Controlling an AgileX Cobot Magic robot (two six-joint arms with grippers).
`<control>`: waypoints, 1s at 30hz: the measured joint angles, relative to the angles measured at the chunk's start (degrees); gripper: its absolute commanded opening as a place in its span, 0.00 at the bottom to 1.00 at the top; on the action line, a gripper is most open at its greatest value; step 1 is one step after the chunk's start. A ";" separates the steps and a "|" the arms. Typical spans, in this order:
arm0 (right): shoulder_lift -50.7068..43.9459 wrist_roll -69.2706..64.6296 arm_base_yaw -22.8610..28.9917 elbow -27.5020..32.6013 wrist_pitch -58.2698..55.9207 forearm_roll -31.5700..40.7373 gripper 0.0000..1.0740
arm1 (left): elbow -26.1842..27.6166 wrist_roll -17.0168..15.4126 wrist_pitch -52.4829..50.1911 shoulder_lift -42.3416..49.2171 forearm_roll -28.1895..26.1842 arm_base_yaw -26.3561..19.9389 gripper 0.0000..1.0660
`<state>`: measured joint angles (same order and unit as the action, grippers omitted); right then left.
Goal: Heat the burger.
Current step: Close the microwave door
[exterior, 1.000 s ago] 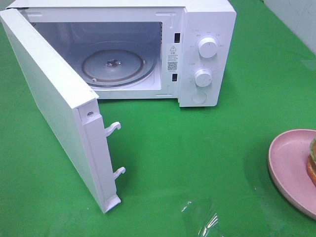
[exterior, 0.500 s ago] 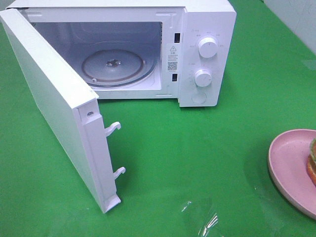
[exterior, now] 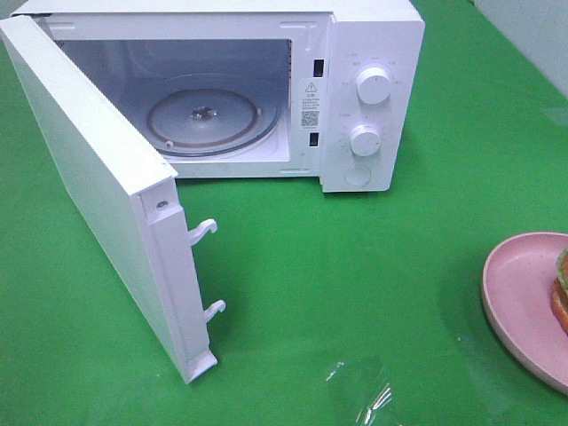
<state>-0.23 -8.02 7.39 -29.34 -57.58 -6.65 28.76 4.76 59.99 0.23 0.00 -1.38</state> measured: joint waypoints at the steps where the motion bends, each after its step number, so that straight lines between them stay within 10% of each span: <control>1: 0.00 0.00 0.00 0.00 0.00 0.00 0.71 | 0.00 0.00 0.00 0.00 0.00 0.00 0.91; 12: 0.00 0.00 0.00 0.00 0.00 0.00 0.71 | 1.95 -2.58 -6.88 -4.35 0.86 0.00 0.66; 17: 0.00 0.00 0.00 0.00 0.00 0.00 0.71 | 1.95 -2.75 -11.63 -10.31 0.86 0.00 0.40; 21: 0.00 0.00 0.00 0.00 0.00 0.00 0.71 | 1.95 -2.75 -16.90 -18.28 0.92 0.00 0.02; 30: 0.00 0.00 0.00 0.00 0.00 0.00 0.71 | 1.95 -2.75 -26.93 -28.25 2.58 0.00 0.00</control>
<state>-0.23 -8.02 7.39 -29.34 -57.58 -6.65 30.71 2.01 33.06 -28.02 2.58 -1.38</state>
